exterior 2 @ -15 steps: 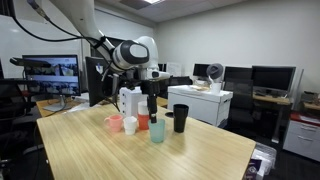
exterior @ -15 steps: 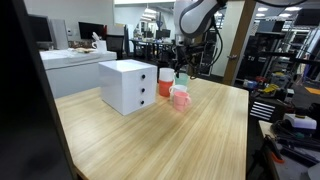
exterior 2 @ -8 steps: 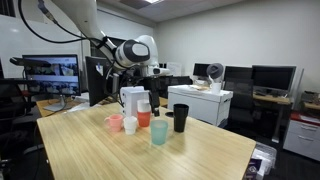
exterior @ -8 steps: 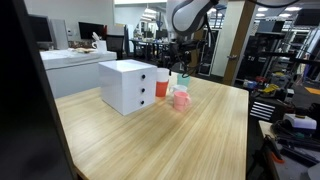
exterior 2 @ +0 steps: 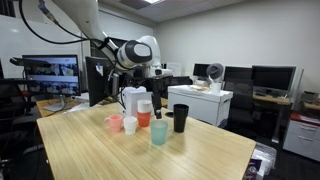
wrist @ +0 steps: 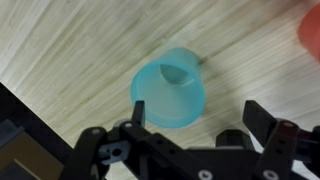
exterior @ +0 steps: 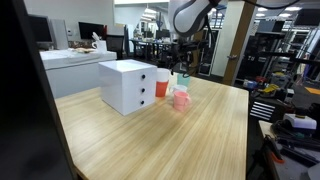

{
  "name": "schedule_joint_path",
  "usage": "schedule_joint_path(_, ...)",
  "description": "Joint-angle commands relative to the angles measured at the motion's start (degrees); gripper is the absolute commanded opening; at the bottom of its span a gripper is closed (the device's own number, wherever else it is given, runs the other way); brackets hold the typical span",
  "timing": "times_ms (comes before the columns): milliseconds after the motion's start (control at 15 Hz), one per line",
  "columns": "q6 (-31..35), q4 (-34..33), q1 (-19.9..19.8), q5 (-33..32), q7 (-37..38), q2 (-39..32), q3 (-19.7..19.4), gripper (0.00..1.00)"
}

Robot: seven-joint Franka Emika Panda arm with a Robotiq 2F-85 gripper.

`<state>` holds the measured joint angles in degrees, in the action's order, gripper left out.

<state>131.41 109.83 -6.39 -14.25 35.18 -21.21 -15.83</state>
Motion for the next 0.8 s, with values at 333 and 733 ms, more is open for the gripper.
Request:
schedule_joint_path(333, 2.2, 1.3, 0.5, -0.4, 6.9, -2.9, -2.2, 1.0)
schedule_joint_path(733, 1.6, 1.7, 0.3, 0.0, 10.7, -3.1, -3.2, 1.0)
